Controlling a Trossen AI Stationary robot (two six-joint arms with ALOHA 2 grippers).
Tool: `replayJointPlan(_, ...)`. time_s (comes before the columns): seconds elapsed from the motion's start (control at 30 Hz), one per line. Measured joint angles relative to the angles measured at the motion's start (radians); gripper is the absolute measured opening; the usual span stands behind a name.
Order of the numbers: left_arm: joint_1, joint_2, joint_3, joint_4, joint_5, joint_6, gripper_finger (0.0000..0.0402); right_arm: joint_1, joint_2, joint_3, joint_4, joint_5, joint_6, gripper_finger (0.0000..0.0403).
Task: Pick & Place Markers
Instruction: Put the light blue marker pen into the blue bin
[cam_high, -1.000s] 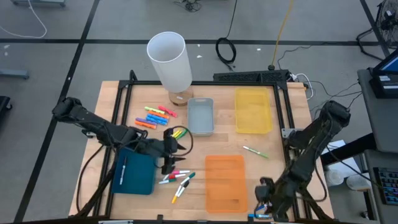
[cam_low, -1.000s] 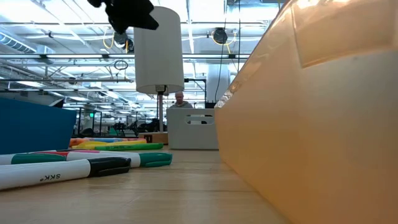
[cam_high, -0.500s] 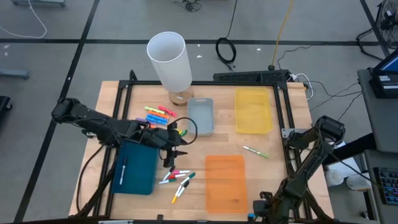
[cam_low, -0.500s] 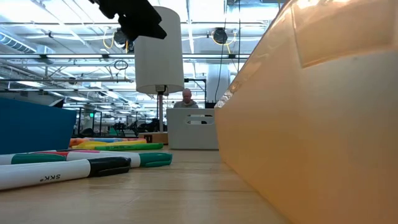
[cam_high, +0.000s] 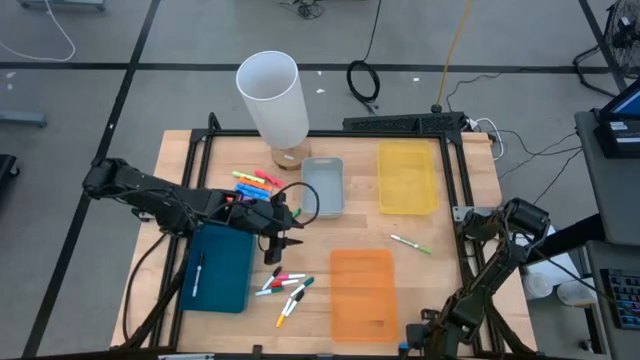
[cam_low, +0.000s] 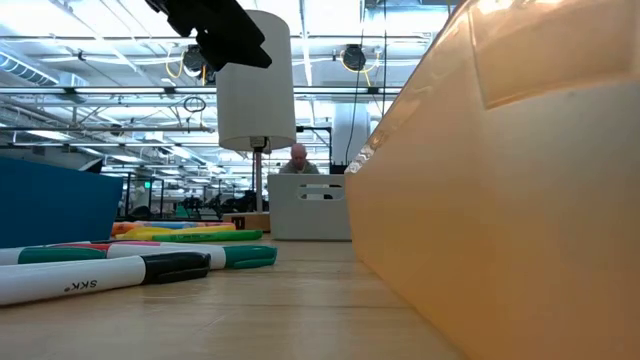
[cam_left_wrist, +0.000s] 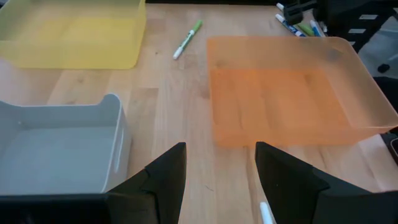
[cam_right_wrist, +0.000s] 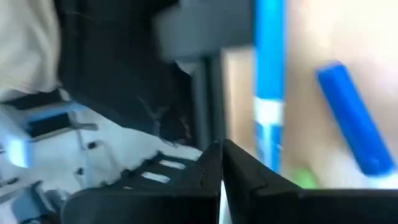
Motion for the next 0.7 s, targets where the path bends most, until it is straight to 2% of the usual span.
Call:
replayJointPlan(0.3,0.0,0.0,0.0,0.0,0.0,-0.006,0.0198,-0.034,-0.003,0.005,-0.305,0.054,-0.071,0.0)
replayJointPlan(0.5,0.0,0.0,0.0,0.0,0.0,-0.008,0.0198,-0.067,-0.03,0.002,-0.423,0.183,-0.153,0.0)
replayJointPlan(0.7,0.0,0.0,0.0,-0.003,0.0,-0.024,0.0198,-0.088,-0.076,-0.004,-0.486,0.261,-0.171,0.0)
